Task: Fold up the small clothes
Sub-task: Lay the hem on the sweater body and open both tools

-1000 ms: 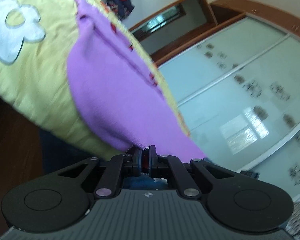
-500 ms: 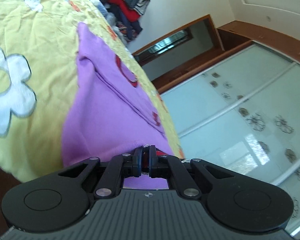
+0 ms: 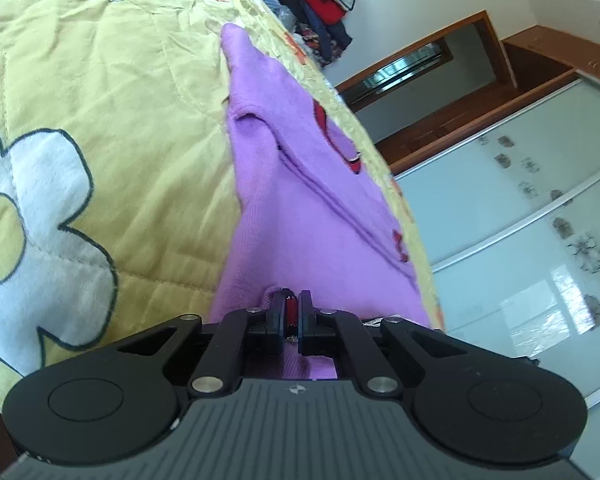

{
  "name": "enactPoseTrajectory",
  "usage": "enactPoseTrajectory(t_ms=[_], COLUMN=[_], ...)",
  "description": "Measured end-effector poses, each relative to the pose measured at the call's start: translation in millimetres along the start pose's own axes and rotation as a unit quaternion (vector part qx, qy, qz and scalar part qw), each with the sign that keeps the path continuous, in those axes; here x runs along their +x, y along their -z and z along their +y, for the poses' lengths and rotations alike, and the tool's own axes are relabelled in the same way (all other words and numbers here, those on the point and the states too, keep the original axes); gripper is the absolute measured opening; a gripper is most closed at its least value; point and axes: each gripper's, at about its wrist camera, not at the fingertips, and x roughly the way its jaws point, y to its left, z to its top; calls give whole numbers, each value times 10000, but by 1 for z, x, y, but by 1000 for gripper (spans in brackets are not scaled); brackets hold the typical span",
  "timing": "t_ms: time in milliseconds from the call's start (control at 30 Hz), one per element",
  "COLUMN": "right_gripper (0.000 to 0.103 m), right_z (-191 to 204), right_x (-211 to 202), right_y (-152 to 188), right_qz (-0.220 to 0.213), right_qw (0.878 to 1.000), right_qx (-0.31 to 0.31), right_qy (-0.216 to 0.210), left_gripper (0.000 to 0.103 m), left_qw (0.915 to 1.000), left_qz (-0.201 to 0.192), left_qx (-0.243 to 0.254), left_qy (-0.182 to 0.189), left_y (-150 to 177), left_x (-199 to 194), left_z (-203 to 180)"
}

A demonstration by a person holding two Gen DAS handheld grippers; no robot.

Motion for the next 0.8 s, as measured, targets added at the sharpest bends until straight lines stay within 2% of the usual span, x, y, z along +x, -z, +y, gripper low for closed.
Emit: enactPoseTrajectory(t_ms=[33,67,100,133,167,200,233,267,333,400,467,533,567,633,700,733,767,800], right_gripper=[11,23,60,76,97,97,96,96,96,96,96,96,96,96,96,96,96,96], right_z=[0,-1,-1,0,1,2,4,6,10,14,17,18,18,19,20,22,24,26], right_x=[3,4,4,2,-3,-11,-18,-23,-35,-42,-44,-43,-41,-40,-42,-43,-44,-46], right_y=[0,-1,-3,-4,-4,-4,-3,-3,0,3,6,7,7,8,8,8,8,8], right_qz=[44,101,109,111,30,-125,-212,-247,-400,-463,-476,-430,-374,-389,-421,-450,-488,-526], right_qw=[10000,9999,9999,9999,9999,9995,9989,9979,9953,9928,9900,9896,9896,9889,9870,9854,9831,9805], right_qx=[-3,27,26,-48,-160,-282,-413,-580,-863,-1100,-1320,-1369,-1384,-1434,-1542,-1636,-1759,-1892], right_qy=[18,1,13,35,-9,-61,-108,-133,-166,-96,-105,-78,-90,-64,-133,-123,-108,-100], left_gripper=[7,7,9,10,15,26,32,35,35,35,35,36,37,41,46,46,45,39], left_qw=[10000,10000,9999,9992,9975,9942,9877,9770,9455,9104,8736,8439,8327,8189,8000,7960,8027,8117], left_qz=[11,12,-49,-103,-119,-154,-208,-253,-299,-308,-311,-277,-229,-50,16,-25,-51,-67], left_qx=[11,48,147,366,661,997,1427,1952,3009,3801,4455,4910,5088,5299,5515,5528,5430,5302], left_qy=[12,19,-67,-151,-203,-378,-607,-818,-1211,-1605,-1935,-2144,-2172,-2205,-2364,-2465,-2468,-2448], left_y=[-1,-2,-3,-2,-1,2,7,15,37,57,74,86,90,94,96,95,90,83], left_x=[0,-2,-6,-12,-19,-26,-34,-41,-48,-46,-36,-21,-13,3,17,22,24,24], left_z=[0,-2,-5,-13,-21,-31,-42,-54,-77,-94,-105,-111,-112,-112,-111,-110,-109,-108])
